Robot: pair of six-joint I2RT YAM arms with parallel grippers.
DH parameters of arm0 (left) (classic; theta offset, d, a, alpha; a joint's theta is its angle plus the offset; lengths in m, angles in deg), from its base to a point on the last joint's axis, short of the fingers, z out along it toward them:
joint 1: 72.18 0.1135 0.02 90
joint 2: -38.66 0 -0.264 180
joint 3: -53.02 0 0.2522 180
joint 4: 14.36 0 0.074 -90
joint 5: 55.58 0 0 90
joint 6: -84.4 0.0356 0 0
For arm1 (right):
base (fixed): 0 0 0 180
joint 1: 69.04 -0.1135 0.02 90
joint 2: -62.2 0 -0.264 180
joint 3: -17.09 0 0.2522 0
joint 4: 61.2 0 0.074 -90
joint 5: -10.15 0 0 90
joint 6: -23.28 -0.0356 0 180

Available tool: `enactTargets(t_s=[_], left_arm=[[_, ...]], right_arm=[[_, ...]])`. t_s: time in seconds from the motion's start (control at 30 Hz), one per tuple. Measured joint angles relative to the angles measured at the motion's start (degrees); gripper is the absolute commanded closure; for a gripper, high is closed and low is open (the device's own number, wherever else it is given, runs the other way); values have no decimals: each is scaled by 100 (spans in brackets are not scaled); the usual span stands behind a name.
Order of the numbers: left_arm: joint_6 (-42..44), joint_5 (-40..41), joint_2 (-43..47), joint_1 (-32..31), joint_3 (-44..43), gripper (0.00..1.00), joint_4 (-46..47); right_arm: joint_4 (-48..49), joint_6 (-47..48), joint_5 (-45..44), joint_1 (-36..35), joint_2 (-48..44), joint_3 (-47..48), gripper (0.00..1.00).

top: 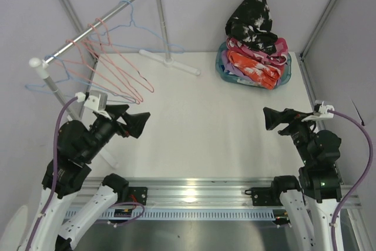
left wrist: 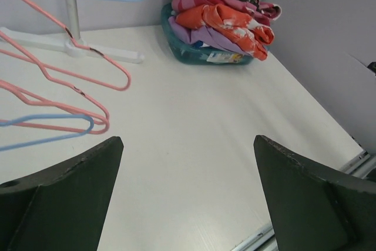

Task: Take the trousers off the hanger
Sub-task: Hang the hanger back to the clothesline with the left arm

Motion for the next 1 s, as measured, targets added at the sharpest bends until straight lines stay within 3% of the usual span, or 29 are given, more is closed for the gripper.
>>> enactTargets(t_s=[0.23, 0.5, 1.0], left_arm=[[-306, 37, 887, 0, 1043, 1, -144], [-756, 214, 1572, 0, 1853, 1, -142], [-1082, 553, 1757, 0, 2188, 1, -201]], right_arm=[[17, -452, -2, 0, -787, -1161, 1], [17, -647, 15, 0, -1143, -1469, 1], [-50, -719, 157, 0, -1355, -1958, 1]])
